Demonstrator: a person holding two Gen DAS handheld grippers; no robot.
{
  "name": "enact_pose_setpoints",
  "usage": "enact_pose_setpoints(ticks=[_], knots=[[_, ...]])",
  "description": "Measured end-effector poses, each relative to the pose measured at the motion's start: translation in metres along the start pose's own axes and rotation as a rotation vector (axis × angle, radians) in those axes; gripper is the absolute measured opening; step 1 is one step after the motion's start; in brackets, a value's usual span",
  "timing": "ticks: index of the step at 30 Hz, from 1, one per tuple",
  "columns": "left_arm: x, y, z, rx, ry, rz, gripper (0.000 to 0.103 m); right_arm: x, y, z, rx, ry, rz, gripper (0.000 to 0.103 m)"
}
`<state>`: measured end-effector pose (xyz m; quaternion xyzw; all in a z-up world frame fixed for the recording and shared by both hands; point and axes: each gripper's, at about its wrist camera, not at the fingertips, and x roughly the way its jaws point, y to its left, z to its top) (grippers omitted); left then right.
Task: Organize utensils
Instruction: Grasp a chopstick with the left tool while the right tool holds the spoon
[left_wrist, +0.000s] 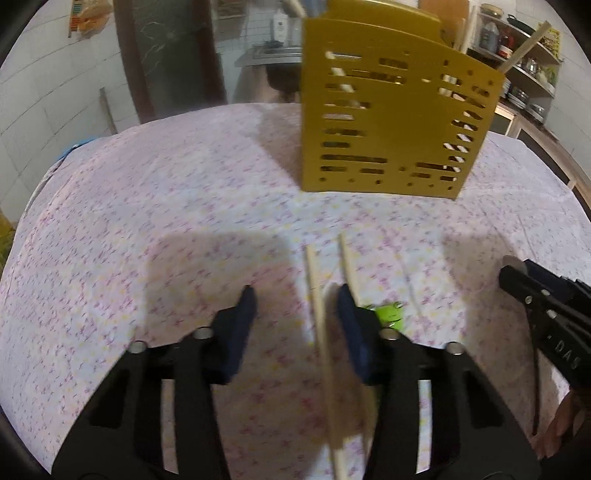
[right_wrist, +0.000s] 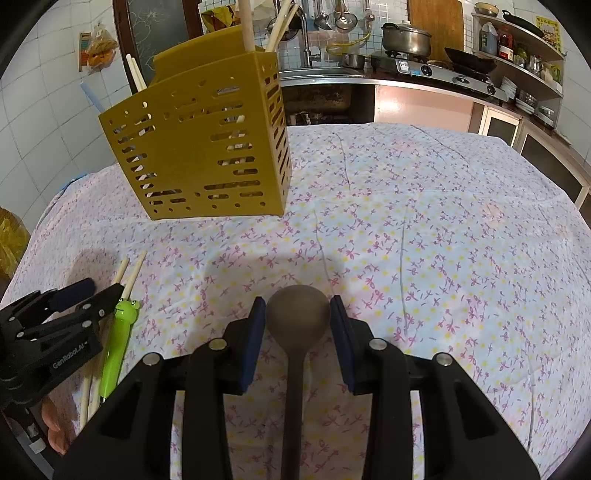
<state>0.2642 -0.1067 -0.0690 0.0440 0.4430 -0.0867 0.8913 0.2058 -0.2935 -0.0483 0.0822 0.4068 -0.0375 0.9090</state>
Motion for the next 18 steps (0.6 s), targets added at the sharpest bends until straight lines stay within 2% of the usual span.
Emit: enact_pose_setpoints(ticks=[4, 6, 7, 12, 18], knots=[[0.004, -0.004, 0.008, -0.002, 0.01, -0.024, 0.02, -0.002, 0.0, 0.0, 0.0, -0.008, -0.004, 0.036], [0.006, -0.003, 0.01, -0.014, 0.012, -0.034, 0.008, -0.003, 0.001, 0.0, -0.001, -0.015, -0.007, 0.036], [0.006, -0.002, 0.011, -0.023, 0.012, -0.04, 0.006, -0.004, 0.002, 0.0, -0.002, -0.019, -0.008, 0.036], [0.004, 0.005, 0.01, -0.046, -0.007, -0.059, 0.005, -0.013, 0.006, 0.0, -0.002, -0.062, -0.012, 0.036], [-0.028, 0.011, 0.012, -0.066, -0.108, -0.085, 0.005, -0.032, 0.012, 0.003, 0.016, -0.146, -0.002, 0.036]])
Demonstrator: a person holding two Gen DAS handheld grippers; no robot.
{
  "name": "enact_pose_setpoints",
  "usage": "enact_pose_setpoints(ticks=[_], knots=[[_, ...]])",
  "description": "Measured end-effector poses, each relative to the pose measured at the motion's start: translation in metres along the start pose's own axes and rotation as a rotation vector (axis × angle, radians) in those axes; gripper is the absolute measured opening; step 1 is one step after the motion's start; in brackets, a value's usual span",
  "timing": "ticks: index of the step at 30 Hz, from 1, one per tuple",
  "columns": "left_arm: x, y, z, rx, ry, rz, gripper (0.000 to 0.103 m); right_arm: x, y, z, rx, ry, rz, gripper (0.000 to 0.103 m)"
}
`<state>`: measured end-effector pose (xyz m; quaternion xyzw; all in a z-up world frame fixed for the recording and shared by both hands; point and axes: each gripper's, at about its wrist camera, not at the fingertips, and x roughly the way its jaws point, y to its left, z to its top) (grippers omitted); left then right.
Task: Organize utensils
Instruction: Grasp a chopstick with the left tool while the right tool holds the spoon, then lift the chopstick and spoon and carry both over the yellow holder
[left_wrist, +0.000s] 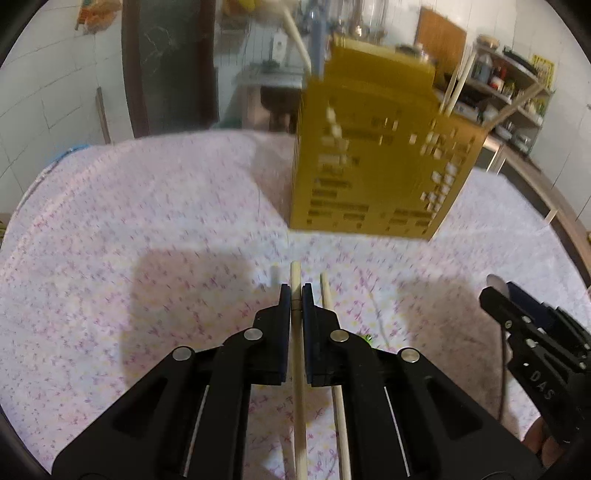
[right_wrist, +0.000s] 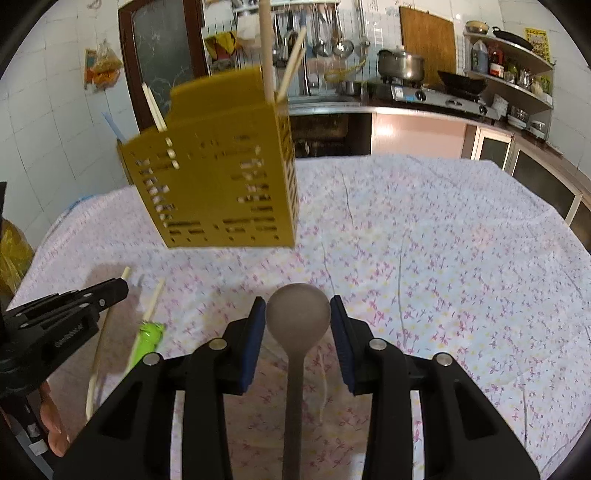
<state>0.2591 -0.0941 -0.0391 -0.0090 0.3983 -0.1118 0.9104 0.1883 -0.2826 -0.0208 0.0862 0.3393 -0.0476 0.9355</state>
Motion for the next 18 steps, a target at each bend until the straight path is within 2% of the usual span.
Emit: enact_pose_setpoints(ticks=[8, 18], knots=[[-0.065, 0.007, 0.004, 0.007, -0.221, 0.009, 0.005, -0.036, 0.013, 0.007, -0.004, -0.16, 0.023, 0.036], [-0.115, 0.008, -0.009, 0.015, -0.388, 0.039, 0.005, -0.054, 0.024, 0.007, -0.045, -0.274, 0.007, 0.036]])
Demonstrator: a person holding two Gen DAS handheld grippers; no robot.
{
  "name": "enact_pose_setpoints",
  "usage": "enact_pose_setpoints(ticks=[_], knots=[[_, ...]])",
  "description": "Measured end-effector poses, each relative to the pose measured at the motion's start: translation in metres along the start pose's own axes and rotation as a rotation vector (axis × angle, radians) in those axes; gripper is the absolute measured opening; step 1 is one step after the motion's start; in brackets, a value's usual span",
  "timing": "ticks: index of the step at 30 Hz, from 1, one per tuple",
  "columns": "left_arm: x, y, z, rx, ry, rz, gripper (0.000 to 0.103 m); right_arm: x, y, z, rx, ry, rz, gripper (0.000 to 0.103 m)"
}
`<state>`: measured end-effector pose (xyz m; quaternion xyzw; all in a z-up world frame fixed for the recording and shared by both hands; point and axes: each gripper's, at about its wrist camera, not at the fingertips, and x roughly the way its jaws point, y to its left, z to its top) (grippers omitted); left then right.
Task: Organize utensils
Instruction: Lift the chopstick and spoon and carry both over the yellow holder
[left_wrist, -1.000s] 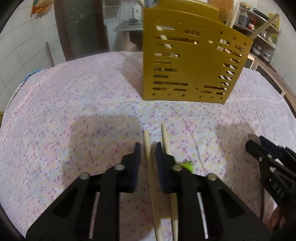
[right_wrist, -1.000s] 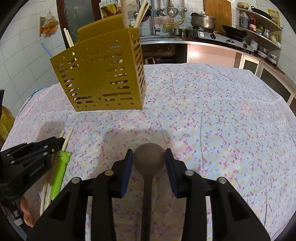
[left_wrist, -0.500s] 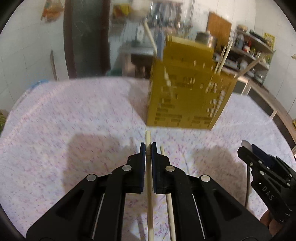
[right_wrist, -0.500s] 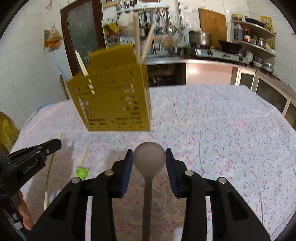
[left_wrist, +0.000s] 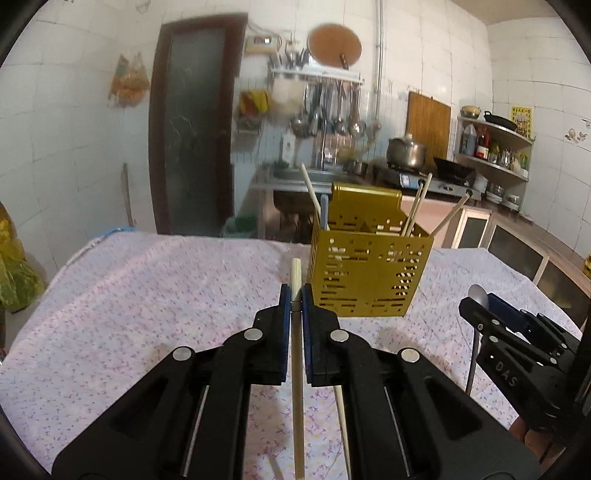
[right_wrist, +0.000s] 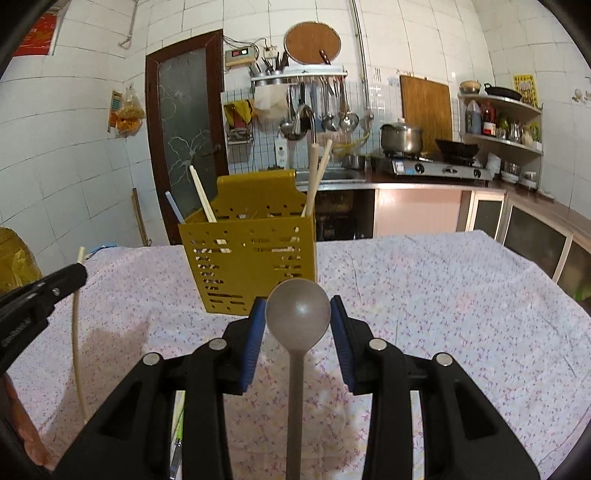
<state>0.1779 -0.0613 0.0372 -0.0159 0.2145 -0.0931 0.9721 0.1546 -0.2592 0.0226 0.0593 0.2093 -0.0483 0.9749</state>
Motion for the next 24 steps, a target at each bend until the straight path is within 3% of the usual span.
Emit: enact_pose_setpoints(ticks=[16, 24], knots=[[-0.036, 0.009, 0.023, 0.001, -0.092, -0.02, 0.005, -0.025, -0.003, 0.007, 0.031, -0.11, 0.028, 0.036], [-0.042, 0.01, 0.054, -0.001, -0.139, -0.046, 0.005, -0.032, 0.004, 0.032, 0.021, -0.152, 0.041, 0.036]])
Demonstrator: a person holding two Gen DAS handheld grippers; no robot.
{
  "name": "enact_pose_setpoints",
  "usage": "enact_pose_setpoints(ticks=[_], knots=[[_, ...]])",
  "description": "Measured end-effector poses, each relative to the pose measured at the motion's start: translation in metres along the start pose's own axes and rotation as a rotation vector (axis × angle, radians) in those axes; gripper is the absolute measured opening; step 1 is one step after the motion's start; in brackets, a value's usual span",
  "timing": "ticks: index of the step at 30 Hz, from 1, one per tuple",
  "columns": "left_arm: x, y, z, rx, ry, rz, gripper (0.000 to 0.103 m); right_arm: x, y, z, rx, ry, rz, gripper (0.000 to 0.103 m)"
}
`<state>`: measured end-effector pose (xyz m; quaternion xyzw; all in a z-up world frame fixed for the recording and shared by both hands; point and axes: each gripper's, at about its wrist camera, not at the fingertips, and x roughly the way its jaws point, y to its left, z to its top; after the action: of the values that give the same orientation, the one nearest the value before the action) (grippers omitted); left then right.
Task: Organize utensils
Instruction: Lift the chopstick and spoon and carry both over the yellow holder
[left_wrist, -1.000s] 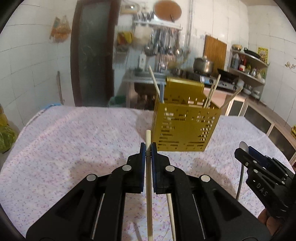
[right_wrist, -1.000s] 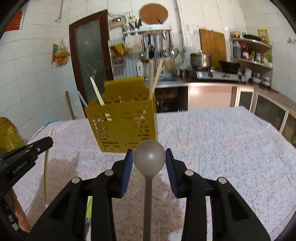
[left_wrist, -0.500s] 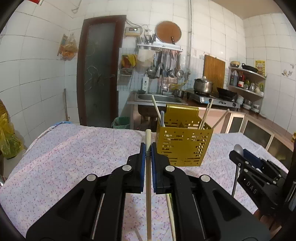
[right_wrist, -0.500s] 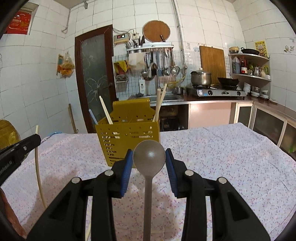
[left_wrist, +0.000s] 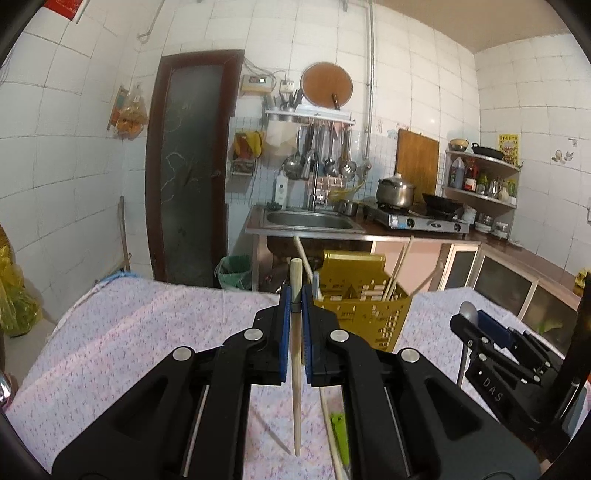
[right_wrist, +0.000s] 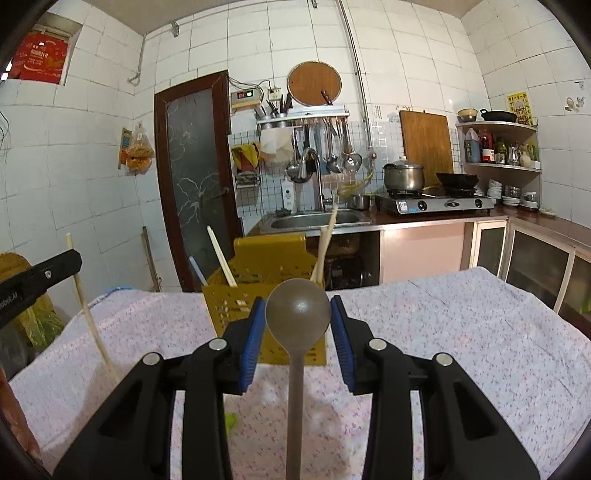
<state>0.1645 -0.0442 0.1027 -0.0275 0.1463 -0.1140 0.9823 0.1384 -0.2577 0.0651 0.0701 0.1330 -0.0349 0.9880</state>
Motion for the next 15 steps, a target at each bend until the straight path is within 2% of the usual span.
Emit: enact_pose_setpoints(ticks=[9, 15], knots=[[0.016, -0.017, 0.058, 0.009, -0.091, -0.044, 0.005, 0.011, -0.002, 0.059, 0.006, -0.075, 0.0, 0.036], [0.042, -0.028, 0.099, -0.023, -0.166, -0.096, 0.005, 0.034, -0.007, 0.105, 0.044, -0.163, 0.059, 0.036]])
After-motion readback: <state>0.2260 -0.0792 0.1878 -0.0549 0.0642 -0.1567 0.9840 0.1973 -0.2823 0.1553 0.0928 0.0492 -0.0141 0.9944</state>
